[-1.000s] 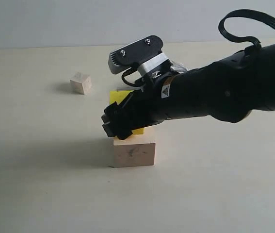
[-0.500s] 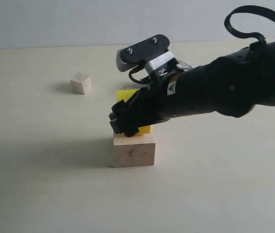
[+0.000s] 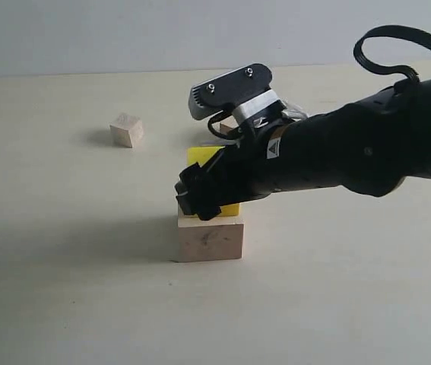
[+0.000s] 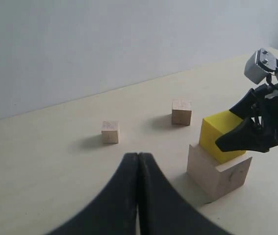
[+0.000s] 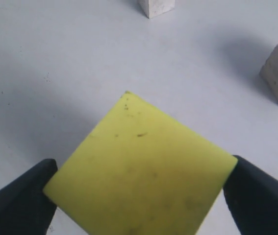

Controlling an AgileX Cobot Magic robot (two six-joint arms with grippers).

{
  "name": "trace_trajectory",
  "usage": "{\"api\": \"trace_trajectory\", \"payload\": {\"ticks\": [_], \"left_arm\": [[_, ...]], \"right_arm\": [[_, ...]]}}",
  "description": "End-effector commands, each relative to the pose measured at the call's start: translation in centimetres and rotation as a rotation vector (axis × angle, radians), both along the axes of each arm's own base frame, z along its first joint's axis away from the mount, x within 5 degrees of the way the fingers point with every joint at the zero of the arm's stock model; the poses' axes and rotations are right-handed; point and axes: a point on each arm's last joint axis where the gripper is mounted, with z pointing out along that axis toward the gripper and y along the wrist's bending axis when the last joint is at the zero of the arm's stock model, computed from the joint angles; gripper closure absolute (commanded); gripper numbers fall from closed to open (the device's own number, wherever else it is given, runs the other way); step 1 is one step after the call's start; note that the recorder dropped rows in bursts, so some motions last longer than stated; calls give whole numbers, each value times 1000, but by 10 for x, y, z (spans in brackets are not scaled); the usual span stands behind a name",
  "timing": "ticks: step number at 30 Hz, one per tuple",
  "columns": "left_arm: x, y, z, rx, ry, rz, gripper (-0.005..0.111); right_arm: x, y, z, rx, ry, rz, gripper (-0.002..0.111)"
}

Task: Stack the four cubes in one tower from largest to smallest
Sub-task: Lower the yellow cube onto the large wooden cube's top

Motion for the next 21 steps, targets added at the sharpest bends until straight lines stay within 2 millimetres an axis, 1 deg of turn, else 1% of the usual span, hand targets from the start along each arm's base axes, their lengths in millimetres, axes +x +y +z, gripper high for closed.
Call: {"api": "trace_trajectory", "payload": {"ticks": [1, 3, 5, 13, 17, 21], "left_arm": [[0, 0, 1, -7, -17, 0, 107], [0, 0, 1, -7, -17, 0, 107], [0, 0, 1, -8, -18, 0, 107], [0, 0, 1, -12, -18, 0, 107], [0, 0, 1, -12, -18, 0, 107], [0, 0, 1, -12, -18, 0, 107]], "right_arm": [[0, -2, 8, 25, -15, -14, 108], [-1, -4, 14, 34, -23, -13, 108], [-2, -4, 16, 36, -25, -12, 108], [1, -2, 6, 12, -2, -9, 108], [-2, 4, 4, -6, 10, 19, 108], [-1, 5, -2, -13, 22, 14, 108]]}}
